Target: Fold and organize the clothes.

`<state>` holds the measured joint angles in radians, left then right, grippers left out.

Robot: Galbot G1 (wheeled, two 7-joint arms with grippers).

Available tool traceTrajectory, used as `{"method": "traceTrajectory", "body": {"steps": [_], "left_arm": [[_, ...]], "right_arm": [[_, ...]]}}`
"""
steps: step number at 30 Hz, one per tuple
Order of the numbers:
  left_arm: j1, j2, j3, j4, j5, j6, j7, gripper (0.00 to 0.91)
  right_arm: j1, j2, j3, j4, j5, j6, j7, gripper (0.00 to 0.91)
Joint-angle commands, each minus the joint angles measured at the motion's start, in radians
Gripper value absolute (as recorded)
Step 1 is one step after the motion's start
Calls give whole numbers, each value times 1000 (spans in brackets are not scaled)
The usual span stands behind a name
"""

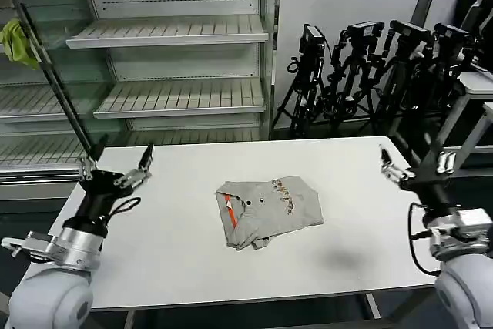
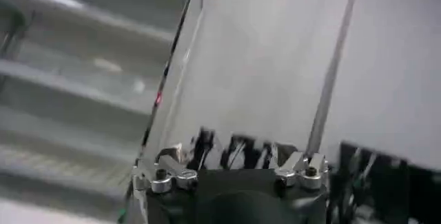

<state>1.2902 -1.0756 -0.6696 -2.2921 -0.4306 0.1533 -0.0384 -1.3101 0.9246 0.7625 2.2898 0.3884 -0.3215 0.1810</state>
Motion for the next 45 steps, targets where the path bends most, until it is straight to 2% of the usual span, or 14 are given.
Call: {"method": "traceTrajectory", "body": {"steps": [1,3,7,12,17,24,33,45], "left_arm": [[-77,80,-17,-13,-35,-34,-20,907],[-69,82,-26,-24,-13,16,-28,907],[-57,81,-33,-41,-11,39,-40,907],[-48,82,-50,-52,-17,35,-44,907],[-38,79,-44,-59,-20,33,-43,907],[-29,79,-43,-58,-42,34,-45,907],[-24,92,-32,-29,-54,38,-39,907],[-18,27,-47,-34,-21,75,80,907]], "right_arm": [[-73,138,168,96,-134,97,-71,907],[-97,158,164,112,-132,83,-54,907],[-120,175,156,124,-126,65,-24,907],[-121,181,158,127,-114,70,21,907],[-129,192,169,127,-111,88,40,907],[-140,202,163,120,-84,83,35,907],[-144,200,160,124,-99,100,6,907],[-135,202,138,130,-110,105,-2,907]]}}
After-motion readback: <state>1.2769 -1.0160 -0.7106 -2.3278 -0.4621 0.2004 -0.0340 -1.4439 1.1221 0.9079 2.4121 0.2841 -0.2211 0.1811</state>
